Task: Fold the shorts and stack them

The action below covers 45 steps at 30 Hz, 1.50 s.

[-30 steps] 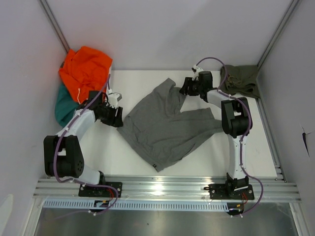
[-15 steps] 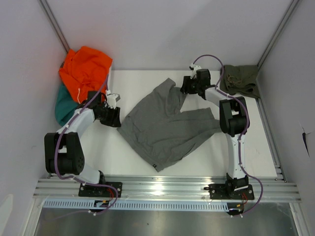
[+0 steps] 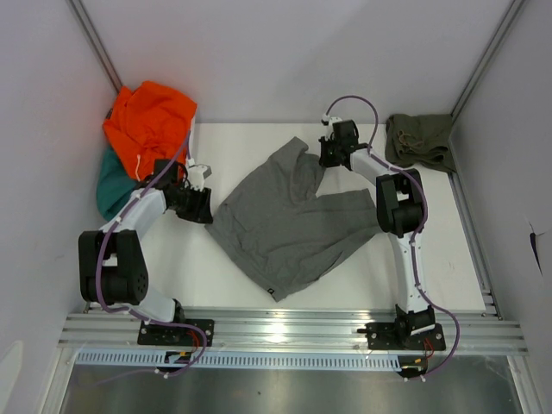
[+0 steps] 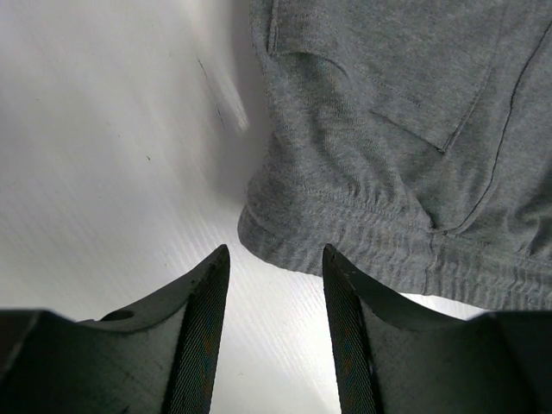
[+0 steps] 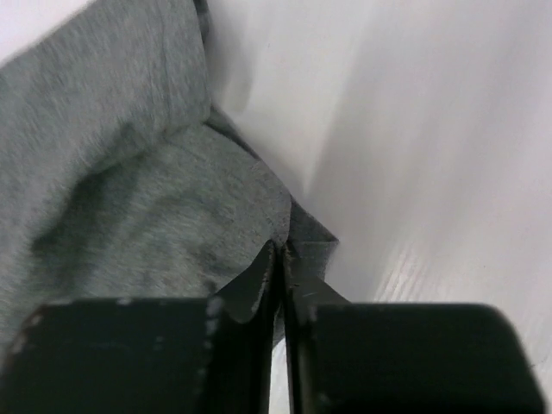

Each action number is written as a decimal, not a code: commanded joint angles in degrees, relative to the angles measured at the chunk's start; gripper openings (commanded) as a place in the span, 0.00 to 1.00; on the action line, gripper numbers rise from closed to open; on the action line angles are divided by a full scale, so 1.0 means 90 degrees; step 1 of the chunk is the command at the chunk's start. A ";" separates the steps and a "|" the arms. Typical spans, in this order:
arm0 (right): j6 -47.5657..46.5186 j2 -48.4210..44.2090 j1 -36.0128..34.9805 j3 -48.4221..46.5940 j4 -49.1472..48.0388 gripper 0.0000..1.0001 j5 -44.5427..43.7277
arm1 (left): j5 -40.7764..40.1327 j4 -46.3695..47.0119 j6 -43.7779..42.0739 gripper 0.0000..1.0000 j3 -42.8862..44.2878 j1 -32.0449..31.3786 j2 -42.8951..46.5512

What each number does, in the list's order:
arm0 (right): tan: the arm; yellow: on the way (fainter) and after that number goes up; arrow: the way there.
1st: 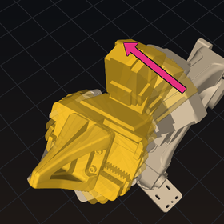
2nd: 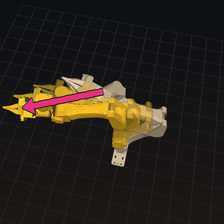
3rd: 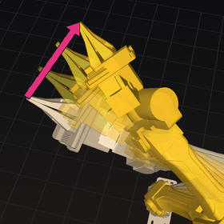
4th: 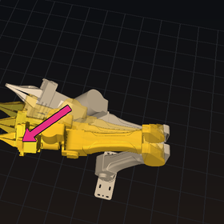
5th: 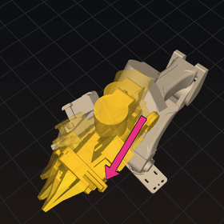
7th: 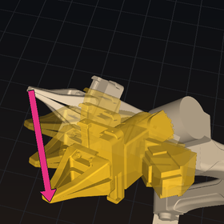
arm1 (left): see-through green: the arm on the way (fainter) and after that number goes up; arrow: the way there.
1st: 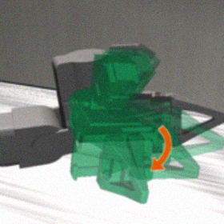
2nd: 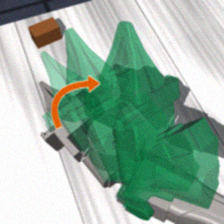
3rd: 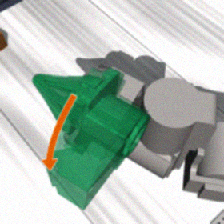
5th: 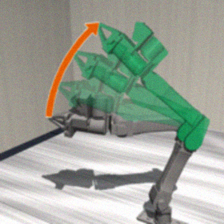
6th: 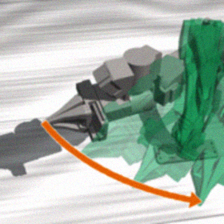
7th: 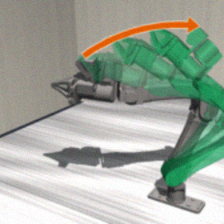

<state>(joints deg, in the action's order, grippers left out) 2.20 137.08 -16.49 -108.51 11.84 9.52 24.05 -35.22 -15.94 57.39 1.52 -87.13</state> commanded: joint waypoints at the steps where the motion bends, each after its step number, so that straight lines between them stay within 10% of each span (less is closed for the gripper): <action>1: -0.0039 0.0102 -0.0052 -0.0190 0.0316 0.00 -0.0246 | 0.0169 -0.0032 0.0082 0.50 0.0245 0.0036 -0.0074; 18: 0.2675 -0.0836 0.0972 0.1666 -0.1247 0.00 -0.0424 | 0.0208 -0.0003 0.0072 0.48 0.0196 0.0027 -0.0162; 45: 0.2353 -0.1393 0.0895 0.2516 -0.1491 0.03 -0.1185 | 0.0423 -0.0393 0.0141 0.72 0.1905 -0.0022 -0.1499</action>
<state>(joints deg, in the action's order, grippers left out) 24.14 126.65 -8.25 -86.74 -1.37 -0.80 27.33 -37.63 -15.03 71.75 1.52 -98.43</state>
